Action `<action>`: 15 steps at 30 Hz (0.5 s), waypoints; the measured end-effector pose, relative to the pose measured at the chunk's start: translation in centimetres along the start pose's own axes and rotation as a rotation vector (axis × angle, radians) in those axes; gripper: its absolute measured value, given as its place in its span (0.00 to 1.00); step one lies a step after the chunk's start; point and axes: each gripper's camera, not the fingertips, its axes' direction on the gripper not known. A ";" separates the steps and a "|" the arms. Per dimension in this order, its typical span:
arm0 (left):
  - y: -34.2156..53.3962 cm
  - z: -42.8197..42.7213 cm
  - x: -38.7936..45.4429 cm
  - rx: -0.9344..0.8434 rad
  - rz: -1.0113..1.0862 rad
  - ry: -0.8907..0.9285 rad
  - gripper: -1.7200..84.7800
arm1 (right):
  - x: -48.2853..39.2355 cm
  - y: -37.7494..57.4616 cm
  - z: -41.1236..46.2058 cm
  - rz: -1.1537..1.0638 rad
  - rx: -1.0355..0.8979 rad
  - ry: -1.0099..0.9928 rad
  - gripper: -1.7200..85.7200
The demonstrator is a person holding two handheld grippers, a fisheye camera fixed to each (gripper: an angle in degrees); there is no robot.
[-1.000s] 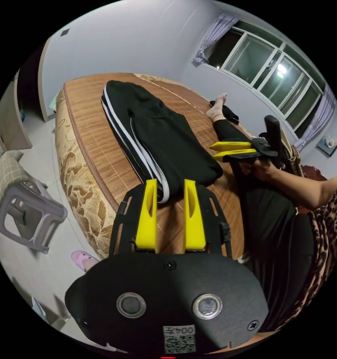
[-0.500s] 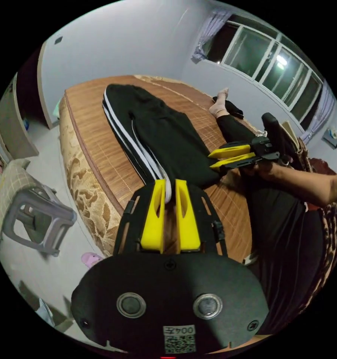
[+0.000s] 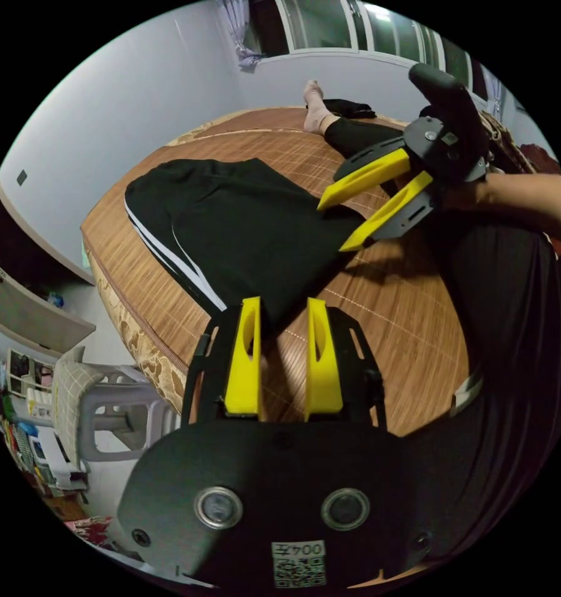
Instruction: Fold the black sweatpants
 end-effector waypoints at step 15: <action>-2.4 -2.9 6.6 0.097 -0.002 -0.060 0.20 | -6.5 -4.7 0.9 -0.139 -0.136 0.176 0.09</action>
